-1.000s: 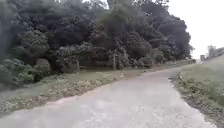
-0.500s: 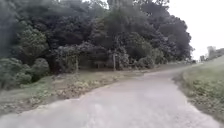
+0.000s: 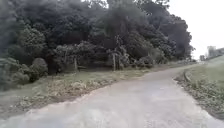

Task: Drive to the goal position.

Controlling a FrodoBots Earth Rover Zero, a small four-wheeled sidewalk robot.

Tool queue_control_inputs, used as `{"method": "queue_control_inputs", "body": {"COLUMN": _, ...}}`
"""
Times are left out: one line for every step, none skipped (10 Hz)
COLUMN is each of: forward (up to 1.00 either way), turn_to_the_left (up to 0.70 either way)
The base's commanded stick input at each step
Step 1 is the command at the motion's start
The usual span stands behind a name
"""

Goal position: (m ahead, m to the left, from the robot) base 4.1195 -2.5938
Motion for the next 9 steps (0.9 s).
{"method": "queue_control_inputs", "body": {"forward": 0.45, "turn_to_the_left": -0.03}}
{"method": "queue_control_inputs", "body": {"forward": 0.45, "turn_to_the_left": -0.06}}
{"method": "queue_control_inputs", "body": {"forward": 0.45, "turn_to_the_left": -0.27}}
{"method": "queue_control_inputs", "body": {"forward": 0.45, "turn_to_the_left": -0.27}}
{"method": "queue_control_inputs", "body": {"forward": 0.45, "turn_to_the_left": -0.27}}
{"method": "queue_control_inputs", "body": {"forward": 0.45, "turn_to_the_left": -0.27}}
{"method": "queue_control_inputs", "body": {"forward": 0.45, "turn_to_the_left": -0.27}}
{"method": "queue_control_inputs", "body": {"forward": 0.45, "turn_to_the_left": -0.27}}
{"method": "queue_control_inputs", "body": {"forward": 0.45, "turn_to_the_left": -0.27}}
